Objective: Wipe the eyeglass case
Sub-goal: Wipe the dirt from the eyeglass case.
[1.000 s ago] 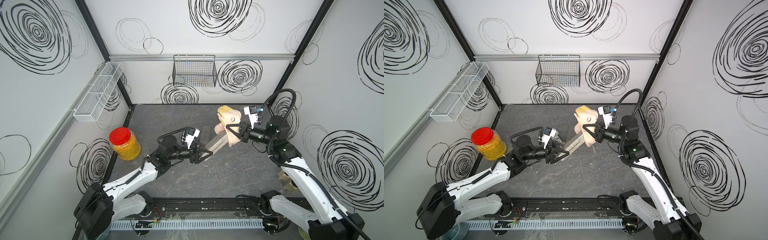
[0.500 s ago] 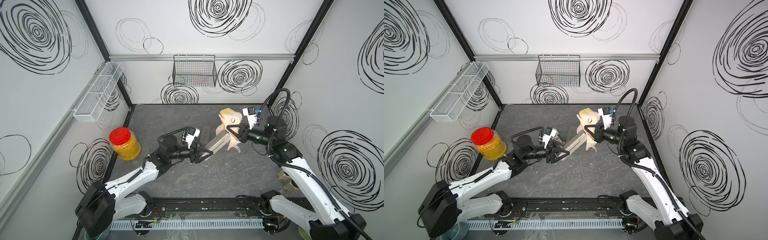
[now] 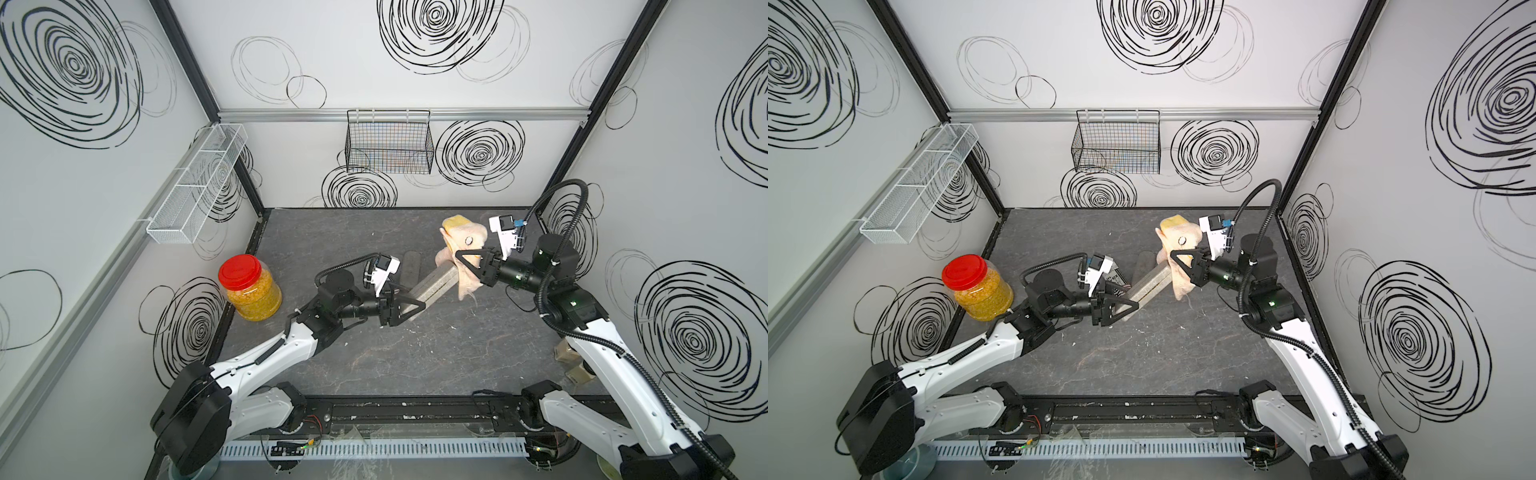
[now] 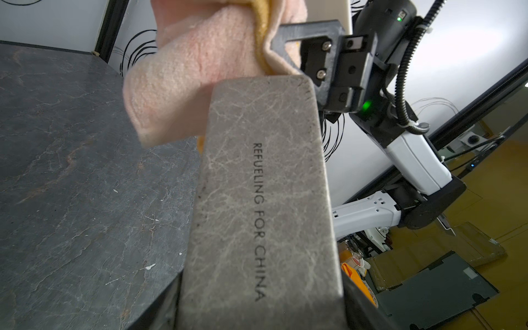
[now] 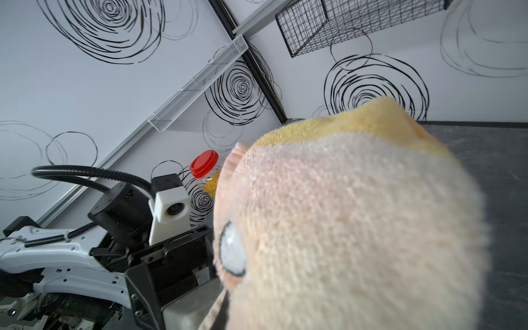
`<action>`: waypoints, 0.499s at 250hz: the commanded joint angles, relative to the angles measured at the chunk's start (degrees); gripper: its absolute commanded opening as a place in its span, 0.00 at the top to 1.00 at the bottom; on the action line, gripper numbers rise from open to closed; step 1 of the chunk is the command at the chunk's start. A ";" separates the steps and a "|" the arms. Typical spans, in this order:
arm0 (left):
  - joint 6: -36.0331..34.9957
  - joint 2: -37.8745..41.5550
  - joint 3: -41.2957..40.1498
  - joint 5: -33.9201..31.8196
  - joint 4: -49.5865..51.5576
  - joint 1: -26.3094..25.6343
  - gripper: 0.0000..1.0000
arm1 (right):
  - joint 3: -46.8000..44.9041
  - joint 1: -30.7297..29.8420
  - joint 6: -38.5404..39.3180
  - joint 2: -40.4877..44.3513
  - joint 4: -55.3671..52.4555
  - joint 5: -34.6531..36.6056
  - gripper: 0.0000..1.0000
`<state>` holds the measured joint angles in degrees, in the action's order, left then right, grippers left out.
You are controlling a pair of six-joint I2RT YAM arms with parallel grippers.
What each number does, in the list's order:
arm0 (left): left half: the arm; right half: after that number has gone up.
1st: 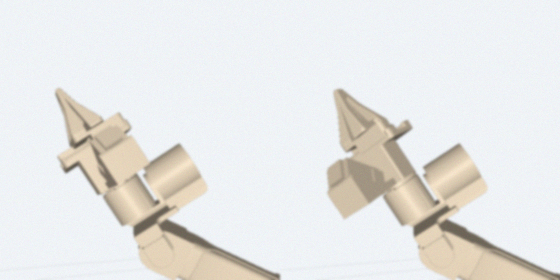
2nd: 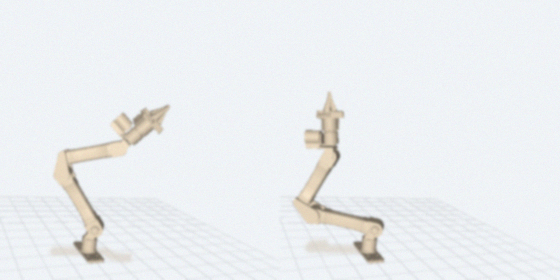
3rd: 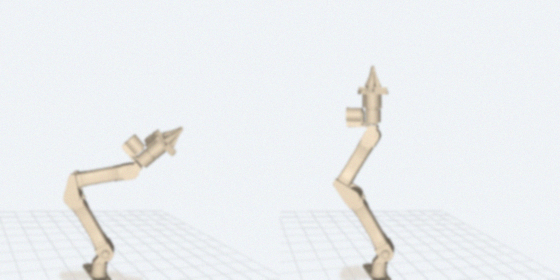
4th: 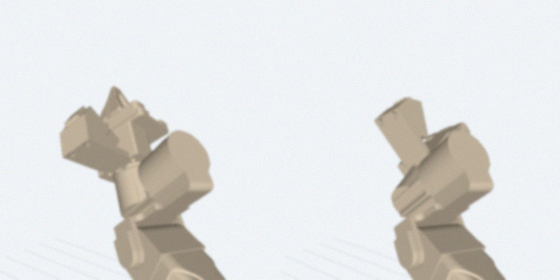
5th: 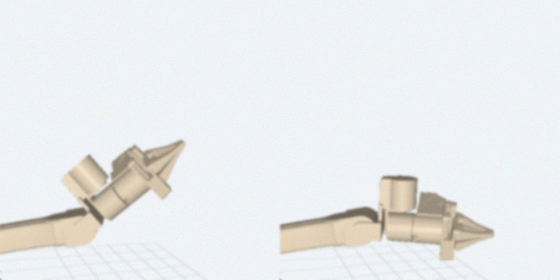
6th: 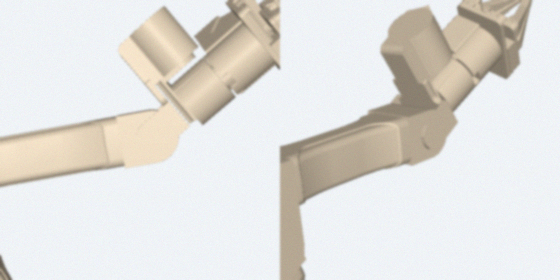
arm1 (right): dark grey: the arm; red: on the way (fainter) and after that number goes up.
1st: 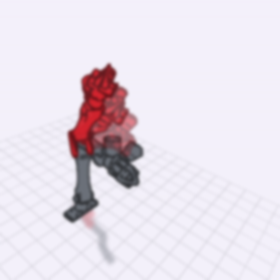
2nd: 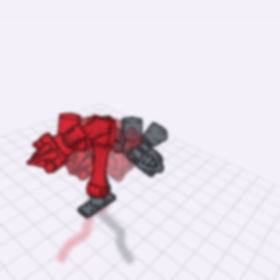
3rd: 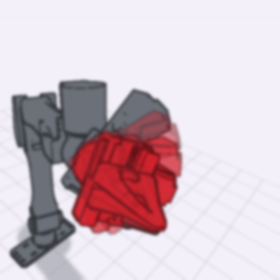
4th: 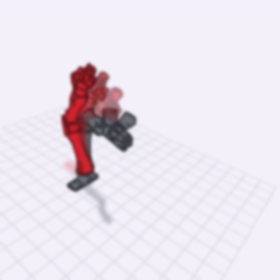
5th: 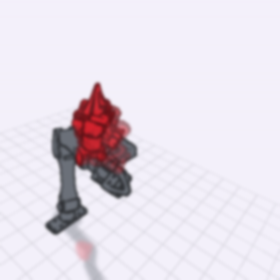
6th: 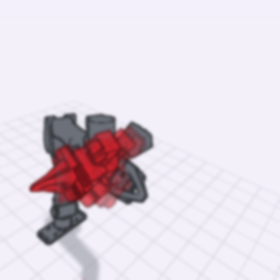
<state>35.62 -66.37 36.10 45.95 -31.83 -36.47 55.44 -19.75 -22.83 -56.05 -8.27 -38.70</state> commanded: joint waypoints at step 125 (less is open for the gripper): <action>0.77 1.44 1.08 0.28 -6.91 0.26 0.44 | -0.91 1.12 -3.88 4.85 6.97 0.13 0.93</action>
<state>36.16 -66.00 36.10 45.98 -32.69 -36.47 55.44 -18.94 -23.53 -54.57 -9.45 -36.58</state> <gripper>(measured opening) 0.705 0.122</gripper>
